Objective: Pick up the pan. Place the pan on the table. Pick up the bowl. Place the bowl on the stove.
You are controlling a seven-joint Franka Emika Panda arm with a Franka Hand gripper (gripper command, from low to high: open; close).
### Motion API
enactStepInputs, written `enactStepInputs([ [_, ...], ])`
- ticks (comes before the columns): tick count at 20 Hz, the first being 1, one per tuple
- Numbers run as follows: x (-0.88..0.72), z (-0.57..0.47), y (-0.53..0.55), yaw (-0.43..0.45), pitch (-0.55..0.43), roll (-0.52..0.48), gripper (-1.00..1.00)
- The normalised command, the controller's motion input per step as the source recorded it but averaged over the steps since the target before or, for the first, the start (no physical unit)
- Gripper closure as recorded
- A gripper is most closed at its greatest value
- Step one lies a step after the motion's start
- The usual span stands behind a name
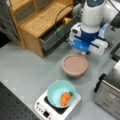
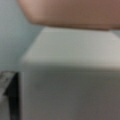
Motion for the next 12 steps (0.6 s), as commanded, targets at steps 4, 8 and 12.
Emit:
enactStepInputs([
  [4,0.00,0.29,-0.01,-0.031,0.036,0.146,1.00],
  [8,0.05,0.18,-0.02,-0.026,0.066,0.161,1.00],
  [12,0.12,0.29,-0.03,-0.023,0.100,0.170,1.00],
])
